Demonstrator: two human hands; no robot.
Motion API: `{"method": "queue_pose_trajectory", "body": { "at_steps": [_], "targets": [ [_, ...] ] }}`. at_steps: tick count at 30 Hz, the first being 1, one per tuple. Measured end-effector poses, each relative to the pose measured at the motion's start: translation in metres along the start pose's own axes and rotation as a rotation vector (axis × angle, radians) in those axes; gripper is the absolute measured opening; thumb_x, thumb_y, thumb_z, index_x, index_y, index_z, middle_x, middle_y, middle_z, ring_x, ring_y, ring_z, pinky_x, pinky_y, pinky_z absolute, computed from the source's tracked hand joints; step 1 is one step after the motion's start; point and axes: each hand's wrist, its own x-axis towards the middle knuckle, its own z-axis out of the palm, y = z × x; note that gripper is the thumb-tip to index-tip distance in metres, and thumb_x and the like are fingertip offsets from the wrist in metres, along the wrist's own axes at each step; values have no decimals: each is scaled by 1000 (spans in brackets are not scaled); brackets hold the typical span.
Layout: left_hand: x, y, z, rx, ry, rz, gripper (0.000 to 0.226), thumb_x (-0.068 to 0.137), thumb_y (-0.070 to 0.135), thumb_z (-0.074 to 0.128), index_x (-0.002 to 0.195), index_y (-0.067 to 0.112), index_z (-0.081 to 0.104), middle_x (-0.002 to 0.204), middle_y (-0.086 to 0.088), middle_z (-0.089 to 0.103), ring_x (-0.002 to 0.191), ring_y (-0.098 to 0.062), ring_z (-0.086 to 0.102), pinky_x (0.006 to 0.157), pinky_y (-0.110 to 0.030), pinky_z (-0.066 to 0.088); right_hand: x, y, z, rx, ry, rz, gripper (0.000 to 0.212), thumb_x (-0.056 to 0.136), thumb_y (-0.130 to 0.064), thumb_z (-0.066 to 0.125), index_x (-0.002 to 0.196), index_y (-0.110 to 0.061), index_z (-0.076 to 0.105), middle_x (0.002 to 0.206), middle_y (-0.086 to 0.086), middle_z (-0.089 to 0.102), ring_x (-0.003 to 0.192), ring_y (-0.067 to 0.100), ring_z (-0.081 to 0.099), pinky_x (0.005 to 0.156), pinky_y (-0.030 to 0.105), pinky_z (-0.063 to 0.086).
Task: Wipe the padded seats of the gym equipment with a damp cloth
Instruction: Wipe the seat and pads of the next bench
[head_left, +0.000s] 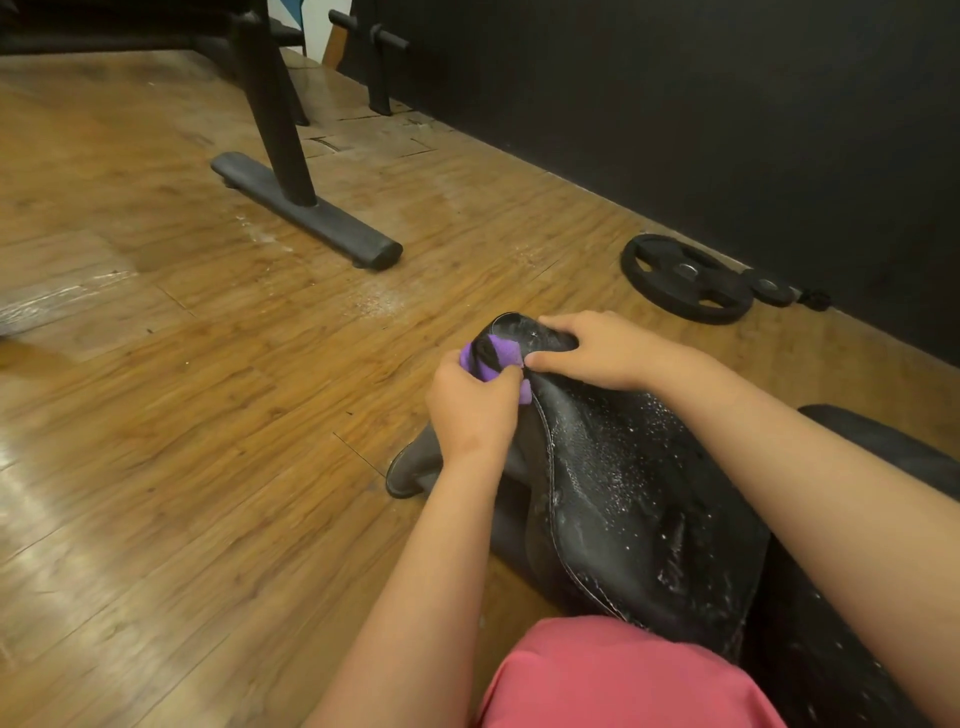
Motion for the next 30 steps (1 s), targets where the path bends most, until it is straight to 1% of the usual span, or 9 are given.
{"method": "queue_pose_trajectory", "body": {
  "at_steps": [3,5,8,9,11,14,20,26,30],
  "targets": [
    [-4,-14,-5,31,14,-86,22,74,11,72,95,11,66,77,7,66,71,-11,60,69,-23,45,0,-1,-1,40,-9,-10,67,81,-58,61,140,-27,49,135,-1,58,127,18,50,106,30,39],
    [-6,-28,-10,18,-45,-218,20,74,6,68,93,11,68,80,0,69,70,-15,64,74,-27,52,-1,-2,-2,60,-7,-17,64,82,-56,62,138,-27,51,134,-2,59,126,17,51,106,31,39],
    [-14,-36,-16,-46,-186,-378,14,76,-2,64,84,9,65,79,-9,67,65,-20,65,65,-34,58,-5,-4,-4,78,-5,-25,57,83,-54,62,134,-29,55,130,-3,61,122,17,53,104,32,40],
    [-15,-33,-17,-36,-214,-380,12,76,-3,65,80,9,64,74,-8,67,65,-22,64,63,-35,58,-6,-5,-4,84,-4,-31,54,84,-53,62,132,-30,57,127,-3,63,121,17,54,103,32,41],
    [-14,-19,-19,-31,-266,-328,11,68,3,72,75,8,66,69,-9,68,70,-29,67,74,-43,59,-8,-6,-4,92,-1,-37,49,85,-52,61,129,-31,59,122,-4,65,117,17,55,99,31,42],
    [-13,-3,-18,-29,-289,-218,36,51,15,71,84,1,69,76,-13,71,76,-30,69,83,-54,56,-11,-7,-6,97,-1,-46,40,86,-51,61,122,-33,62,116,-5,66,111,16,56,91,27,42],
    [-17,-22,-19,-50,-229,-264,22,53,14,72,75,9,69,79,-14,73,77,-32,70,82,-54,56,-14,-10,-7,117,-11,-29,40,87,-49,61,122,-30,63,113,-3,67,108,16,58,88,26,42],
    [-33,-35,-29,24,-343,-360,14,81,-7,64,78,7,62,76,-12,64,64,-20,62,62,-31,58,-16,-12,-7,119,-3,0,47,86,-50,62,127,-28,59,124,2,63,119,21,55,95,28,41],
    [-26,0,-28,-37,-407,-219,9,81,-1,65,89,2,66,83,-17,69,77,-28,66,76,-40,57,-13,-11,-6,102,-9,1,48,86,-52,61,127,-28,60,124,2,63,117,22,55,93,28,41]
  ]
}}
